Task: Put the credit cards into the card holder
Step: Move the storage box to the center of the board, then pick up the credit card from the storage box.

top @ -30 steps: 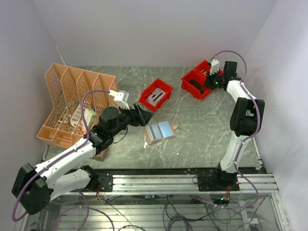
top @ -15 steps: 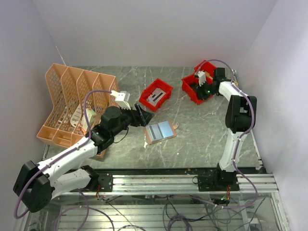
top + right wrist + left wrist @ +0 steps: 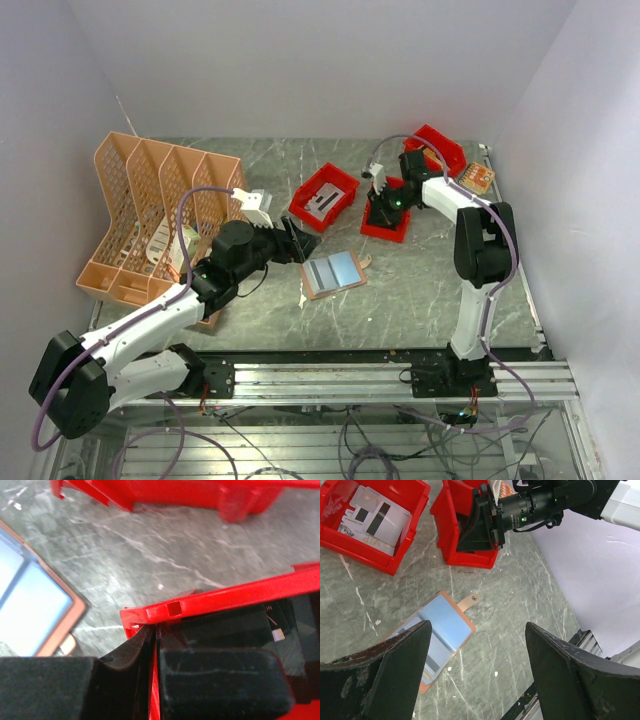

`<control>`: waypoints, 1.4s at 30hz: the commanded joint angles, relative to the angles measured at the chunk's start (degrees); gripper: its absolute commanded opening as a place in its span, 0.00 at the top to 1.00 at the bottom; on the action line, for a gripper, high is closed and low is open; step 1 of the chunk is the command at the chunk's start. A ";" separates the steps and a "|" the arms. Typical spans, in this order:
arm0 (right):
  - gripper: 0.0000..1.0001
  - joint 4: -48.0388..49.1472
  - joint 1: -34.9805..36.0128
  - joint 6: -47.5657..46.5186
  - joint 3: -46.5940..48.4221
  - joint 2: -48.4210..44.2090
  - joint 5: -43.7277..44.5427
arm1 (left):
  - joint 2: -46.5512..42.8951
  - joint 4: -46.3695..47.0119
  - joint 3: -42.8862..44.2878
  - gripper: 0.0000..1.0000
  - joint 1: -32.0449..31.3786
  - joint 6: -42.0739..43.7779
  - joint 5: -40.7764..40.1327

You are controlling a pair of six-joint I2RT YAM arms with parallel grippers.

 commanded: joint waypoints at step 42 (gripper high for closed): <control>0.49 -23.97 -0.79 -9.45 21.87 12.10 3.65 | 43.66 20.30 14.03 0.32 -5.53 -14.28 5.78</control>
